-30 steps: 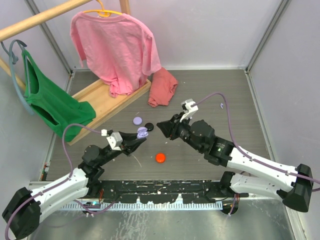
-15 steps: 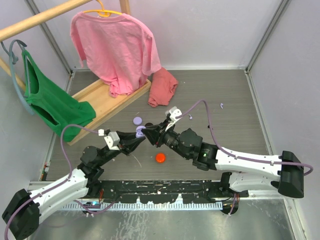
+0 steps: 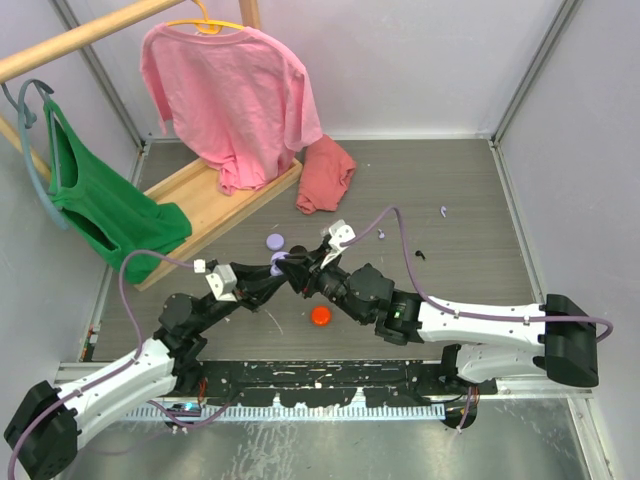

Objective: Insert the wireless bluetooth earbuds into the charging case
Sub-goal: Place the earbud in the charging case.

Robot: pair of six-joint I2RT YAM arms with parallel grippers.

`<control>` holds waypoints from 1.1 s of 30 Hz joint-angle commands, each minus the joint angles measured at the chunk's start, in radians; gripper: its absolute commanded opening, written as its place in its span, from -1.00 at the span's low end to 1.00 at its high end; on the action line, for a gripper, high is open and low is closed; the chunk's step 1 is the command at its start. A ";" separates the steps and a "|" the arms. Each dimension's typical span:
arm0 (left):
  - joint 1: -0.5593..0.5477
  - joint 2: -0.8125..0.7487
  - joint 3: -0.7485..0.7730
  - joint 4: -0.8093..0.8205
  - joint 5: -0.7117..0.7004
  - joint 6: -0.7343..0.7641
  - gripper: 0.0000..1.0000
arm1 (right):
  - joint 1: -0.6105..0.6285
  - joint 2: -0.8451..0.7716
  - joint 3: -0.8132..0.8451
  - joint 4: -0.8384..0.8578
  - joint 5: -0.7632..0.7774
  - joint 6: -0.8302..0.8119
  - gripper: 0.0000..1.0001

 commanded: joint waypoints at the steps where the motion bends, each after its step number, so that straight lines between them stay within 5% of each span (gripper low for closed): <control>1: -0.002 -0.019 0.031 0.075 0.004 -0.009 -0.96 | 0.008 -0.013 -0.008 0.053 0.042 -0.022 -0.65; 13: -0.003 -0.017 0.036 0.072 -0.021 -0.024 -0.96 | 0.029 0.025 0.006 0.047 0.001 -0.001 -0.60; 33: -0.002 0.034 0.036 0.054 -0.002 -0.033 -0.99 | 0.019 -0.148 0.057 -0.173 0.024 -0.120 0.33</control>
